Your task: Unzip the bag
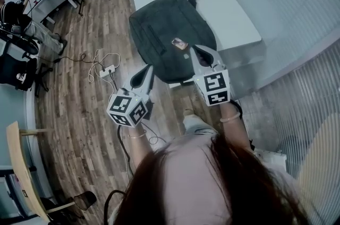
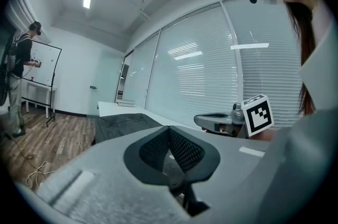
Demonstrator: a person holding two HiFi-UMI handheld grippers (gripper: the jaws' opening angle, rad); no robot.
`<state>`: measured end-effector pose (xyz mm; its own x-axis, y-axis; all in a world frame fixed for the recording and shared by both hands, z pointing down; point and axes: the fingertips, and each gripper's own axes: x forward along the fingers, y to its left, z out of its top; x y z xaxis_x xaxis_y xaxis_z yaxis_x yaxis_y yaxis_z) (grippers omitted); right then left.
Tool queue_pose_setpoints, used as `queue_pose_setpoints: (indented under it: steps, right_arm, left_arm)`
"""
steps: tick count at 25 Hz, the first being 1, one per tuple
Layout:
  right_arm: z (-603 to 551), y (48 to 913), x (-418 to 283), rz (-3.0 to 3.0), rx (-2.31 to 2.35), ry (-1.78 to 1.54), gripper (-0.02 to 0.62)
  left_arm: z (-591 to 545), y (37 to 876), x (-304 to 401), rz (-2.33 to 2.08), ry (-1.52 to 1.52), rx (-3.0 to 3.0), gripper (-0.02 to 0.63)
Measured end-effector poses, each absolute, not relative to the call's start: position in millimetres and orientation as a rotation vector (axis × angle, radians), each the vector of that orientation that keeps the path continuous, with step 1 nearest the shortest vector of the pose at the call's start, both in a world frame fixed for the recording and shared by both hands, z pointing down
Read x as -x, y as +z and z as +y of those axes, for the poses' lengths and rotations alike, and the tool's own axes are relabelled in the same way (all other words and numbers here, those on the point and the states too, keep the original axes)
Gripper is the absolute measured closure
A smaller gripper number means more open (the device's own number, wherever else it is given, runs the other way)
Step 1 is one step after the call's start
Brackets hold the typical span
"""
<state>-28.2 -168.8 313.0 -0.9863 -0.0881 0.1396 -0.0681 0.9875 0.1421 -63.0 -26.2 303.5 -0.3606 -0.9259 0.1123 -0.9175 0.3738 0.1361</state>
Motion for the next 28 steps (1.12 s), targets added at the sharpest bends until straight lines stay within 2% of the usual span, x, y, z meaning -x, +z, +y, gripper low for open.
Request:
queue_pose_setpoints:
  steps: [28]
  right_arm:
    - [-102,297,-54,-3.031,-0.17,-0.324,0.592]
  left_arm:
    - [56,297,-7,-2.593,-0.097,-1.58,0.597]
